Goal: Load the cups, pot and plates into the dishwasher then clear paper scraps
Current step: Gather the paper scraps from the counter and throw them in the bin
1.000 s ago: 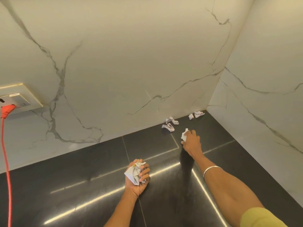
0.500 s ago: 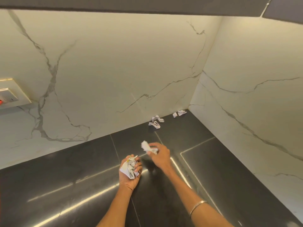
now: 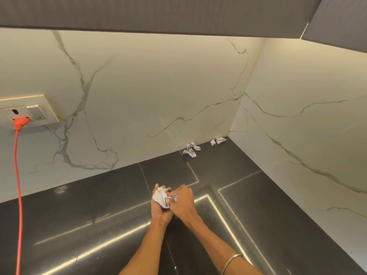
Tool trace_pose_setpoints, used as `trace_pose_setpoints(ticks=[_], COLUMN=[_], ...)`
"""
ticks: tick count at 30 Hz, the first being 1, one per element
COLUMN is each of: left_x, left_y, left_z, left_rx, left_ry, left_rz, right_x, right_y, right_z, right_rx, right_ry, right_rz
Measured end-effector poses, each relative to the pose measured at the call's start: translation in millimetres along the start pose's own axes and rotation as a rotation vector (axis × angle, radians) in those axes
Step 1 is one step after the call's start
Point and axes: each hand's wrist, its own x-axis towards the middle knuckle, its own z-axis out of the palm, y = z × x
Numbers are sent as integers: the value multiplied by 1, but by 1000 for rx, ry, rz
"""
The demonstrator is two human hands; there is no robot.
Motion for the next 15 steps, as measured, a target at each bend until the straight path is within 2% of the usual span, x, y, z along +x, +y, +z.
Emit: trace_pose_setpoints(ticks=[5,11,15], left_x=[-6,-2,10], left_y=[5,7,10], left_z=[-2,5,6], left_rx=[-18,19,-38], left_ry=[-4,41,50], left_rz=[-20,-2,-27], right_x=[4,16,31], right_y=[-10,-6,-1], right_z=[-2,0,-3], right_rx=[-50,14,-205], right_ry=[-32,55,102], right_rz=[9,67,85])
